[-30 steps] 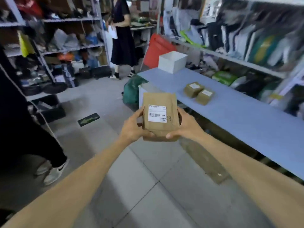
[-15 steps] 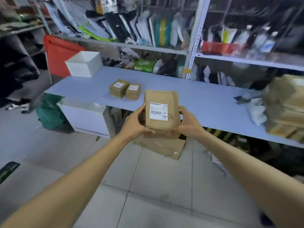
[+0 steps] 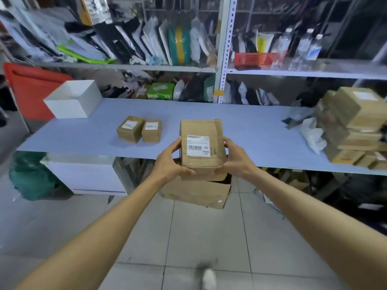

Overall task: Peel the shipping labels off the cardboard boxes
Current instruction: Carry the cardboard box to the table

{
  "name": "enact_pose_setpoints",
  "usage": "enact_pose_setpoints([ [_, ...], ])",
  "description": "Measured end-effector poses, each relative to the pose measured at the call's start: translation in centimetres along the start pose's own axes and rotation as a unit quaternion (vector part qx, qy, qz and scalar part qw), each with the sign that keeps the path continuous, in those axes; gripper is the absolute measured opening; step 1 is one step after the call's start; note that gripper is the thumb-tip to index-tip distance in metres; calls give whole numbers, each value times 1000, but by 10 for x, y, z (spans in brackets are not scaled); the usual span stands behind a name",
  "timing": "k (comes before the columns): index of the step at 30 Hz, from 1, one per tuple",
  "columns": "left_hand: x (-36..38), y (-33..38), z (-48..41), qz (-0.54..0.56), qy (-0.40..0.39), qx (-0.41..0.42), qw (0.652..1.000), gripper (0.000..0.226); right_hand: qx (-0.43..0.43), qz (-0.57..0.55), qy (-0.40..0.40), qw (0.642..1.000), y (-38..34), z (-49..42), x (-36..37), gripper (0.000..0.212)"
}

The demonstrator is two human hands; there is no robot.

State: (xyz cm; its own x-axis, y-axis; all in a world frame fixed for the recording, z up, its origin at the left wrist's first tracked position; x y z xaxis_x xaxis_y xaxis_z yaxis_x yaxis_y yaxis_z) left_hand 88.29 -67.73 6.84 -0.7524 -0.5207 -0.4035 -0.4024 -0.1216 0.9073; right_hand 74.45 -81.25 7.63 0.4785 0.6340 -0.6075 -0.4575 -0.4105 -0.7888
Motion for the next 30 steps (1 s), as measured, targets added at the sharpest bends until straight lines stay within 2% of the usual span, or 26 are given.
enact_pose_setpoints([
  [16, -21, -34, -203, 42, 11, -15, 999, 112, 0, 20, -22, 1000, -10, -207, -39, 96],
  [30, -63, -110, -364, 49, -9, -43, 998, 118, 34, 52, -17, 998, -18, -377, -20, 102],
])
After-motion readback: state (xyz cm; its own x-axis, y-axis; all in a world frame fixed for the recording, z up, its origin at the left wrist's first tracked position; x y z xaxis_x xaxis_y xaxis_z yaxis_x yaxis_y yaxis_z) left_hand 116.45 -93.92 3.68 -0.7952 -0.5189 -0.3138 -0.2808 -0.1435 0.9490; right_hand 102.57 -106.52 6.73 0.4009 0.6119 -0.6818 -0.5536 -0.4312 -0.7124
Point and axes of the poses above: each hand's wrist, its own z-axis away from the middle knuckle, its own x-axis out of the palm, y = z × x, the point moved 10 cm from there along -z, towards the middle knuckle, and after that the axes turned 5 degrees about x, right-handed, at the moved point
